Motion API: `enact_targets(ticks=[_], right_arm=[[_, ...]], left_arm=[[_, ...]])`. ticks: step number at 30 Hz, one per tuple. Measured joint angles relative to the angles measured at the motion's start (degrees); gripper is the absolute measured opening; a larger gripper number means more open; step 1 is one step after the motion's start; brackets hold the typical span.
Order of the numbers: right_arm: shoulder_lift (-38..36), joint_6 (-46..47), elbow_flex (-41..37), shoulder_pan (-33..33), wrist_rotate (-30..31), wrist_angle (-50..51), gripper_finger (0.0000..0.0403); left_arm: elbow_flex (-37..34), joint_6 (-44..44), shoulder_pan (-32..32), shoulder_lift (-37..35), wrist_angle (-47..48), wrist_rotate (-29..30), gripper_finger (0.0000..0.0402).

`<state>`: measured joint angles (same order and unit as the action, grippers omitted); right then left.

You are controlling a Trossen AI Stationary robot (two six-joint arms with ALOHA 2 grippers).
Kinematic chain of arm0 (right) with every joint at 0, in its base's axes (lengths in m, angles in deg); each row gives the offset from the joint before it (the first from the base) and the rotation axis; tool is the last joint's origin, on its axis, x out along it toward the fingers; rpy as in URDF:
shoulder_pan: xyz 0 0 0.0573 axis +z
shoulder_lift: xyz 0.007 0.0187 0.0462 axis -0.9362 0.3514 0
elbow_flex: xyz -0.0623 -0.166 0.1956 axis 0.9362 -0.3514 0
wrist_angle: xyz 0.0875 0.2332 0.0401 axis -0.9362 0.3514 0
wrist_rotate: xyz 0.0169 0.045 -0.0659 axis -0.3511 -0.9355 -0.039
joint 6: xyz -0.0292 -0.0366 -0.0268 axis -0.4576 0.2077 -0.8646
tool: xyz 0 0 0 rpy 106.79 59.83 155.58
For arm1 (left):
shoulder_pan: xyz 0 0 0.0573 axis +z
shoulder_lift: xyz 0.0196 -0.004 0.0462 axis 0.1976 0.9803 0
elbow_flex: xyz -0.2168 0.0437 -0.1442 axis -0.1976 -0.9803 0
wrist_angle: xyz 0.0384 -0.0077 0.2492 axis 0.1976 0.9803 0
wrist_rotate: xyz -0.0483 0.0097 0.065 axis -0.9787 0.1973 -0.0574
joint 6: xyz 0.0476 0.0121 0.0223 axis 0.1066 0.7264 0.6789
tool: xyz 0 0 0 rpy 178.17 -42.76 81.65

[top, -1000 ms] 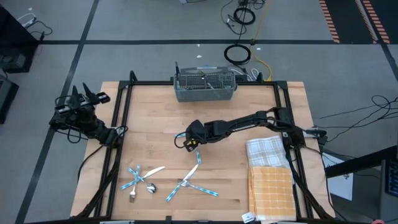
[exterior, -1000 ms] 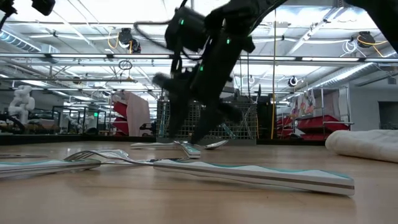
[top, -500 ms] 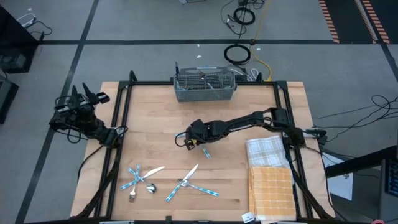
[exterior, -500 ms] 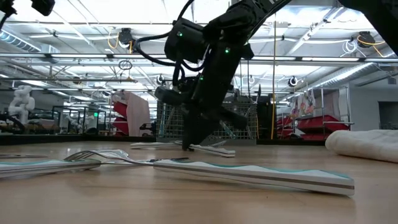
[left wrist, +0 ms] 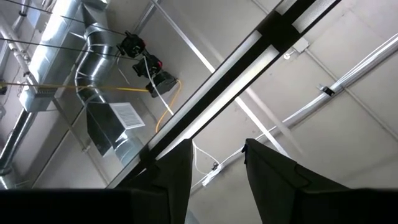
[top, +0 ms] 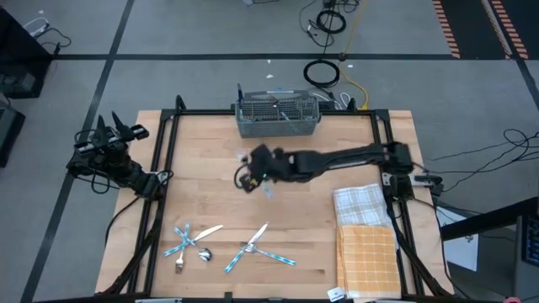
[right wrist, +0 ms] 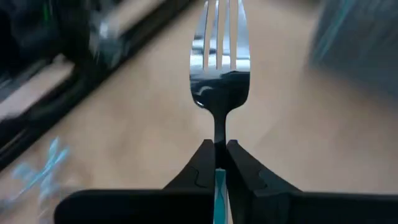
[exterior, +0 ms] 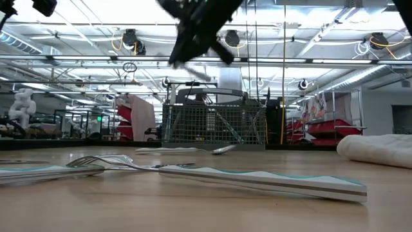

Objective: Sort silverware
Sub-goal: Put the fork into the silverware rack

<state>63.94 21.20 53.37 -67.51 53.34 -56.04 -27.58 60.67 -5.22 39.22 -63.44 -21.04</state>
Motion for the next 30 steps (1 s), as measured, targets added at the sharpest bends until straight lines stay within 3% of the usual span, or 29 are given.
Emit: enact_targets(ticks=[4, 7, 15, 21, 24, 30], right_arm=[[-7.1, -15.8, 0.1, -2.0, 9.9, -5.5, 0.0001], [-11.5, -28.8, 0.4, -5.3, 10.5, -12.2, 0.0000], [-14.0, -48.9, 0.2, -14.5, -7.2, -24.2, 0.0000], [-14.8, -50.7, -6.6, -19.5, -12.2, -32.8, 0.0000], [-17.3, -48.5, -16.1, -22.4, -16.3, -46.0, 0.0000], [-20.9, -41.8, -37.7, -27.8, -15.9, -74.3, 0.0000]], left_arm=[[0.0, 0.2, 0.0, 0.0, 0.4, -0.1, 0.0152], [0.0, 0.5, 0.0, 0.0, 0.5, -0.2, 0.0152], [-0.1, 0.7, 0.0, 0.0, 1.7, -0.5, 0.0152], [-0.1, 1.8, 0.0, 0.0, 1.4, -0.7, 0.0152], [-0.1, 2.1, 0.0, 0.0, 1.4, -0.7, 0.0152], [-0.1, 3.7, 0.0, 0.0, 1.7, -0.6, 0.0152]])
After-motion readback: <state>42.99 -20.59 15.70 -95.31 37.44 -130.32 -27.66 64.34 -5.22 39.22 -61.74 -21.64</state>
